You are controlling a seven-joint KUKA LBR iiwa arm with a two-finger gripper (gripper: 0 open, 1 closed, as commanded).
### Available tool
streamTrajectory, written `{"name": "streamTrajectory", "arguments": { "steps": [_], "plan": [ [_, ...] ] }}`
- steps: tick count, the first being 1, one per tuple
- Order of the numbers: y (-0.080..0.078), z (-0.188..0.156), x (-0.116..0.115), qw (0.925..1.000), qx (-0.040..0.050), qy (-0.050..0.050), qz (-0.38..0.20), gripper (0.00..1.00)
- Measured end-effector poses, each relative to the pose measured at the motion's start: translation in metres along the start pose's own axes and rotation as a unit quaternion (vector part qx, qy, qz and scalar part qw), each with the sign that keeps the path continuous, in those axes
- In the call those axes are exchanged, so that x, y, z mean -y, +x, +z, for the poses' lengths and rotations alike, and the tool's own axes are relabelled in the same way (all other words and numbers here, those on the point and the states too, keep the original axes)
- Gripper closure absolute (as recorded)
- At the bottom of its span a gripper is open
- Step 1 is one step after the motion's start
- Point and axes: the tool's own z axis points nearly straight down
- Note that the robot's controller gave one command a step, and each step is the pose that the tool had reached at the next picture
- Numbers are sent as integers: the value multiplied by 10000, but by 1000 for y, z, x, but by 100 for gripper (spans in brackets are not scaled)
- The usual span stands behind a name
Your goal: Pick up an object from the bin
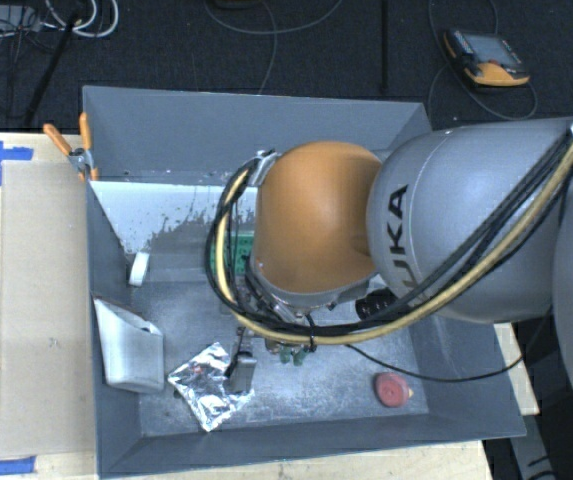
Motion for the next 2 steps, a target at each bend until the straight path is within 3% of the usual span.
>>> {"name": "streamTrajectory", "arguments": {
  "steps": [1, 2],
  "plan": [
    [-13, 111, 7, 9919, -34, 18, 1269, 0],
    [-40, 158, 25, 9873, -18, 13, 1590, 0]
  ]
}}
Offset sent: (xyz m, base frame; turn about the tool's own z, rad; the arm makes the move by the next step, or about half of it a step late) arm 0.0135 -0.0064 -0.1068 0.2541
